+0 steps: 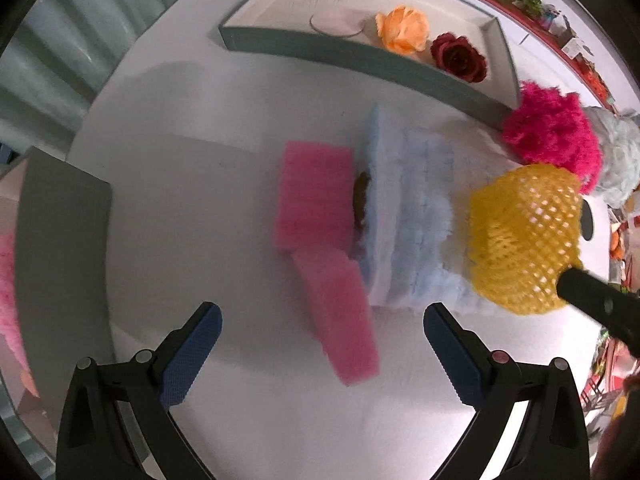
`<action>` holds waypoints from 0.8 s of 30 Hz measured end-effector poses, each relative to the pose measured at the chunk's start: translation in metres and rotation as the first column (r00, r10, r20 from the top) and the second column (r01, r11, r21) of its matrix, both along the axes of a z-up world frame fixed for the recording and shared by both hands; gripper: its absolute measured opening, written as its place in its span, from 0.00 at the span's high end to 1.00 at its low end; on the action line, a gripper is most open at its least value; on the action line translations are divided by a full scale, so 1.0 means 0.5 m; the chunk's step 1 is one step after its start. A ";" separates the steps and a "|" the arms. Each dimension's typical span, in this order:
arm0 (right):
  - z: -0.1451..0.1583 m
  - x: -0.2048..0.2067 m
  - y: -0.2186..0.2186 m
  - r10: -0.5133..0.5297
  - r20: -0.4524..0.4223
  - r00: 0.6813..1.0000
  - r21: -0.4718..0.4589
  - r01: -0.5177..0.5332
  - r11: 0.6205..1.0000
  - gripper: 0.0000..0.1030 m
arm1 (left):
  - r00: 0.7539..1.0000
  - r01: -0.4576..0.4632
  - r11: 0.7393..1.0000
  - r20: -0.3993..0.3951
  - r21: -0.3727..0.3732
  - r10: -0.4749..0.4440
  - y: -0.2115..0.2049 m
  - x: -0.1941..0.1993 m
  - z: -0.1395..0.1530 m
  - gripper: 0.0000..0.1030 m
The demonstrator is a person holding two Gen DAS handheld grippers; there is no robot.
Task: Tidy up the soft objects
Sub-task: 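Move the left tool to the pink sponge while the right tool moves to the yellow mesh net, then grasp the pink sponge with the left tool while the right tool grasps the yellow mesh net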
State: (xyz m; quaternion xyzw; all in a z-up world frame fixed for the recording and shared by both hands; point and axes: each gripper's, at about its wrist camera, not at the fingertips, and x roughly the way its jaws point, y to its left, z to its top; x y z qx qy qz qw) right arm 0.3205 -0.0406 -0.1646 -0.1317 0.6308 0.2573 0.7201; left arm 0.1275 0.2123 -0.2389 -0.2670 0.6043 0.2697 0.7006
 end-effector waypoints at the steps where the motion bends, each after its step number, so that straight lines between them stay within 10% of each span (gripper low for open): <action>1: -0.012 0.006 0.016 0.017 0.000 1.000 -0.011 -0.017 1.000 0.00 | 1.000 -0.006 1.000 -0.006 0.001 0.006 0.001 0.002 -0.006 0.02; 6: -0.049 0.018 0.049 0.060 -0.003 0.998 -0.045 -0.060 0.997 0.08 | 1.000 -0.018 1.000 0.011 -0.015 0.018 0.007 0.000 -0.018 0.16; 8: -0.061 0.019 0.052 0.084 -0.034 0.996 -0.050 -0.086 0.995 0.54 | 1.000 -0.007 0.999 0.017 -0.052 0.008 0.011 -0.002 -0.023 0.35; 10: -0.073 0.018 0.050 0.094 -0.073 0.993 -0.059 -0.098 0.993 0.81 | 1.000 0.022 0.996 0.013 -0.084 -0.021 0.009 -0.003 -0.031 0.62; 14: -0.047 0.007 0.023 0.110 -0.053 0.993 -0.023 -0.111 0.994 0.86 | 0.996 0.087 0.993 0.031 -0.085 -0.085 0.003 -0.011 -0.023 0.77; 24: 0.014 -0.047 -0.097 0.086 -0.104 0.991 0.072 -0.078 0.994 0.86 | 0.986 0.134 0.984 0.119 -0.115 -0.120 -0.020 -0.074 0.060 0.77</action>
